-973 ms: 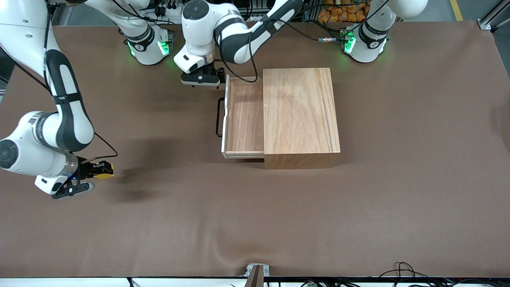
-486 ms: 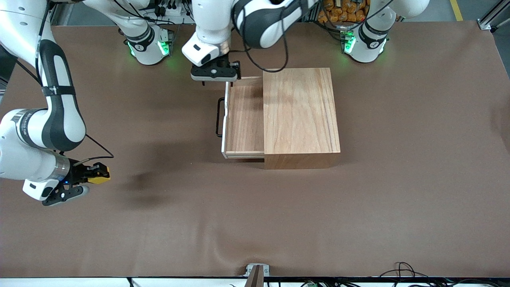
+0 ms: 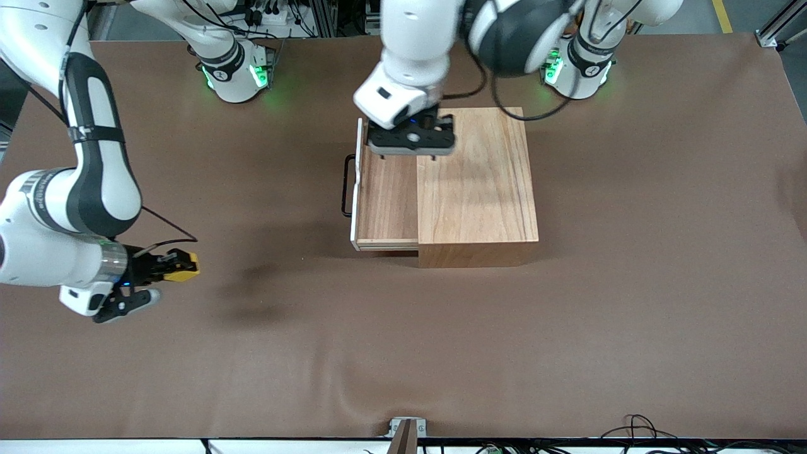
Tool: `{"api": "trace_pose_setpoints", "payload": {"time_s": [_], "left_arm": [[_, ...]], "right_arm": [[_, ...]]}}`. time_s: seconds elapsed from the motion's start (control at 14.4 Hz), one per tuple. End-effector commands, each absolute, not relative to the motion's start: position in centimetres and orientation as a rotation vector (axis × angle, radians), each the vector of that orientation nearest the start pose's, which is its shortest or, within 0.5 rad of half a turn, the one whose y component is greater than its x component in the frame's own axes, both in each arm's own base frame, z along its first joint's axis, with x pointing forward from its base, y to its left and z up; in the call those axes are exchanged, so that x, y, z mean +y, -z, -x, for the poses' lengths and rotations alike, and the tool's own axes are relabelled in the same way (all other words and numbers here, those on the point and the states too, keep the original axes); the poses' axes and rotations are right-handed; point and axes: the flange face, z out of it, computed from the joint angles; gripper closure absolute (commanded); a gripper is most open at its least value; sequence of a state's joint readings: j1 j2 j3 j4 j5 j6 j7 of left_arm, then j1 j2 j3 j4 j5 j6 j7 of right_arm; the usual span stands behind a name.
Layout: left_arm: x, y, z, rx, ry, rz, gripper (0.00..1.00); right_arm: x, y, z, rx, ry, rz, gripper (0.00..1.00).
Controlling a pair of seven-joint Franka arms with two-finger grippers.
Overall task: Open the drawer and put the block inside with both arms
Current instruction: 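Carry the cube over the drawer with the right gripper while left withdraws, then lower the cube into the drawer and open the right gripper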
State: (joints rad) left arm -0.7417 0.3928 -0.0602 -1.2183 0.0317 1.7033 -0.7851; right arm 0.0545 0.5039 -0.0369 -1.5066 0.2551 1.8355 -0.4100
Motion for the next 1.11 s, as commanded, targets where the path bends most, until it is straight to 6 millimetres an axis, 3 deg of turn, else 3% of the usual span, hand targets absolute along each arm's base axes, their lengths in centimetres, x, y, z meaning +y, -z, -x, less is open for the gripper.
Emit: {"api": "trace_pose_setpoints", "payload": {"time_s": [0.0, 0.21, 0.35, 0.42, 0.56, 0.63, 0.83, 1.04], "left_arm": [[-42.2, -58.5, -50.5, 0.021, 0.071, 3.187, 0.00], [-36.7, -60.1, -52.9, -0.107, 0.050, 3.160, 0.00], [-32.3, -61.1, -54.4, -0.091, 0.029, 3.139, 0.00], [-30.0, -61.4, -55.1, -0.043, 0.006, 3.130, 0.00], [-26.3, -62.1, -56.3, 0.044, 0.002, 3.128, 0.00], [-24.6, -62.3, -57.0, 0.106, 0.004, 3.127, 0.00], [-19.4, -63.2, -58.3, 0.169, 0.023, 3.127, 0.00], [-15.5, -64.5, -58.0, 0.221, 0.027, 3.120, 0.00]], "right_arm": [[11.7, -39.7, -66.3, -0.466, -0.189, 2.837, 0.83], [23.0, -43.2, -62.6, -0.365, -0.214, 2.874, 0.82], [31.3, -44.6, -58.6, -0.283, -0.241, 2.905, 0.82], [34.8, -44.8, -56.6, -0.213, -0.254, 2.927, 0.82], [39.5, -44.2, -53.1, -0.047, -0.298, 2.967, 0.82], [40.8, -43.9, -52.0, -0.008, -0.294, 2.970, 0.82], [41.5, -41.8, -50.0, 0.033, -0.323, 2.984, 0.82], [42.3, -41.1, -50.0, 0.246, -0.299, 2.977, 0.82]]}}
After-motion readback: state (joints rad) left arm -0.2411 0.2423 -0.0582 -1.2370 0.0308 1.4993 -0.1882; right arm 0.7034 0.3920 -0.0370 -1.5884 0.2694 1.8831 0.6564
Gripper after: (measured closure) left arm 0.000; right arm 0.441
